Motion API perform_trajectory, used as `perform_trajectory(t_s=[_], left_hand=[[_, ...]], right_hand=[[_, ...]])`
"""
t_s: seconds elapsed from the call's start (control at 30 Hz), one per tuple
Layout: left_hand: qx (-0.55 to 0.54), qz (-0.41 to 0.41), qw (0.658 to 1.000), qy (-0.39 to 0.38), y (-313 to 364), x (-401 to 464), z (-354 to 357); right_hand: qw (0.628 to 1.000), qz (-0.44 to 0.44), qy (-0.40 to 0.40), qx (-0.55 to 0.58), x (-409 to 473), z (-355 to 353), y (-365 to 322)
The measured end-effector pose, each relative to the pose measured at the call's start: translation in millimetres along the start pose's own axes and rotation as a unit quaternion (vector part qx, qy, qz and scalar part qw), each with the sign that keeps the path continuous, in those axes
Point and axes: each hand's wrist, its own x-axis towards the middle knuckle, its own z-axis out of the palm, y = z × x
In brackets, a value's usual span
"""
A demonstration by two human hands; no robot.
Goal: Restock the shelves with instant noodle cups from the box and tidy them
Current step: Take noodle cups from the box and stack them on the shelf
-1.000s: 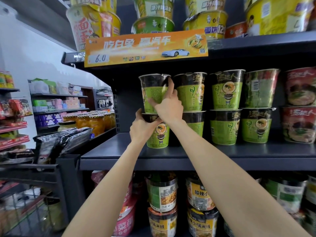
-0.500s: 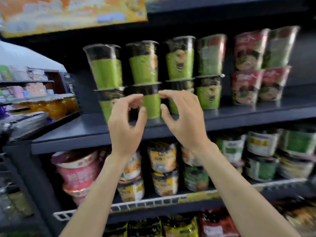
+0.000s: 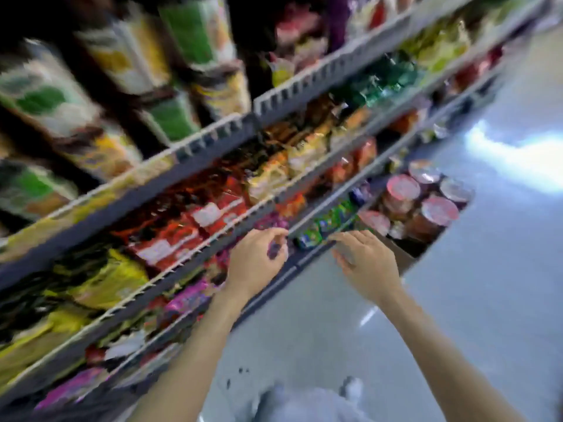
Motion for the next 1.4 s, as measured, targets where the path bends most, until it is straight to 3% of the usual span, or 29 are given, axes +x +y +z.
perform_trajectory(t_s=[0.1, 0.23, 0.43, 0.57, 0.77, 0.9, 1.03, 1.2, 1.33, 1.4], left_hand=[[-0.03, -0.04, 0.989, -0.136, 29, 33, 81], [-0.022, -0.056, 0.967, -0.248, 69, 101, 168], [-0.057, -0.045, 0.958, -0.278, 101, 233, 305], [0.006, -0.052, 0.928, -0.368, 92, 312, 405], [0.11, 0.015, 0.909, -0.402, 59, 407, 557], [0.111, 0.023, 0.911, -0.398, 27, 436, 662], [0.112, 0.037, 0.923, -0.367, -14, 435, 747], [0.152, 0.083, 0.911, -0.374, -50, 432, 798], [0.142, 0.113, 0.922, -0.341, -67, 435, 812], [0.155, 0.136, 0.927, -0.312, -69, 435, 814]], right_hand=[[0.984, 0.152, -0.095, -0.01, -32, -10, 81], [0.939, 0.315, -0.13, -0.042, -41, -23, 176], [0.901, 0.41, -0.127, -0.06, -5, -3, 329], [0.888, 0.433, -0.142, -0.065, 31, 40, 429], [0.877, 0.405, -0.255, -0.05, 71, 157, 568], [0.889, 0.29, -0.343, -0.083, 58, 263, 648], [0.874, 0.209, -0.431, -0.08, 26, 366, 704], [0.812, 0.165, -0.55, -0.101, -5, 439, 734], [0.798, 0.079, -0.57, -0.179, -15, 471, 738], [0.791, 0.1, -0.574, -0.189, -7, 474, 735]])
